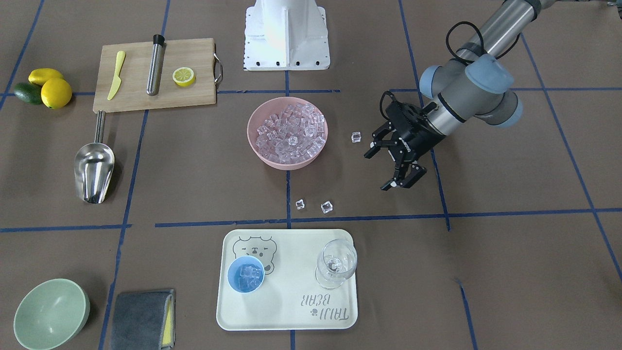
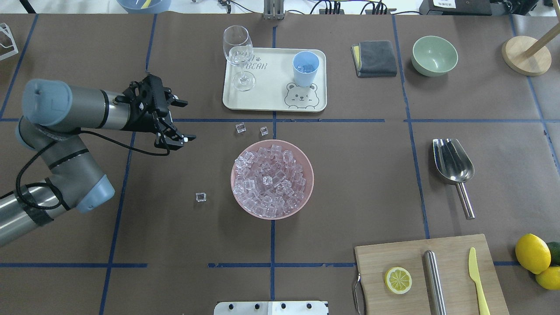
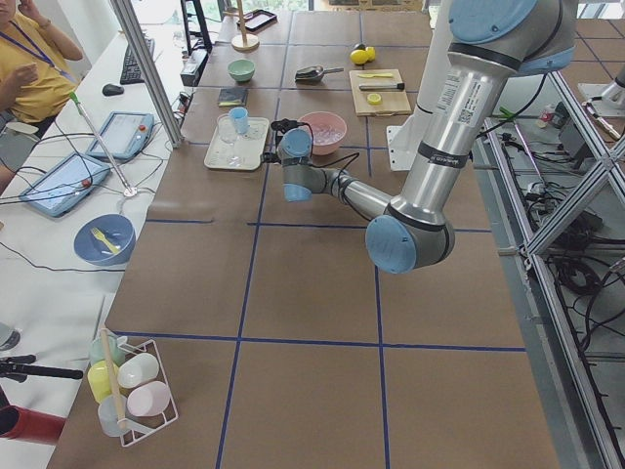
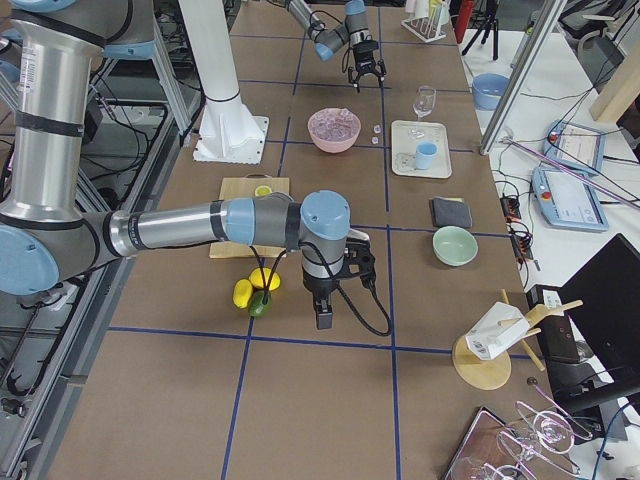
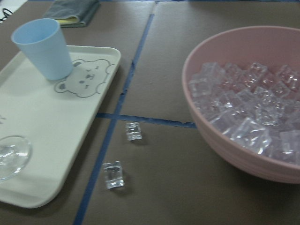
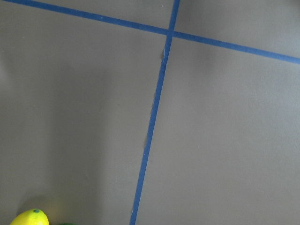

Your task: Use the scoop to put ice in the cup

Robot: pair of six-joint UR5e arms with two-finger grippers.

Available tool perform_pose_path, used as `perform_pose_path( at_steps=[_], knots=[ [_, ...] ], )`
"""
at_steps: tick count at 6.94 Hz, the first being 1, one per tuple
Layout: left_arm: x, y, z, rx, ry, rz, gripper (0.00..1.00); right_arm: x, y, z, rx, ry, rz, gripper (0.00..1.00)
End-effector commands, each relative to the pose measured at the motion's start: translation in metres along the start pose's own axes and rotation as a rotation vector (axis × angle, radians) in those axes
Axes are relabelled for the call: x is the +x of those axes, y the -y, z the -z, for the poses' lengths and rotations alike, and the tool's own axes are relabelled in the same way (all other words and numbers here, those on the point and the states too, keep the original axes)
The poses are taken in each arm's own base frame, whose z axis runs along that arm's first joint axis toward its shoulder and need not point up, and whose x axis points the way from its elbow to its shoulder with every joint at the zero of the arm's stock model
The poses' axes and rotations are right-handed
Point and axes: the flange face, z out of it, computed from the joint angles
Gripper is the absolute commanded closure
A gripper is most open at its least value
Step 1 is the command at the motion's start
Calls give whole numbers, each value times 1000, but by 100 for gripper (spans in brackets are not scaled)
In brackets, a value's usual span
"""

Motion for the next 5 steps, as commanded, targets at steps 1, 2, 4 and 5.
perform_pose_path(
  at_steps=[1, 2, 4, 5],
  knots=[
    [-91, -32, 40, -251, 145, 162, 0, 6, -8, -9, -16, 6, -92, 0],
    [-111, -20, 70, -340, 162, 68, 0, 6, -7, -8, -9, 8, -90, 0],
    [-192, -37, 194, -474, 181, 320, 0, 5, -6, -7, -4, 9, -86, 0],
    [-224, -81, 255, -513, 245, 451, 0, 5, -5, -8, -4, 7, -84, 0]
  ],
)
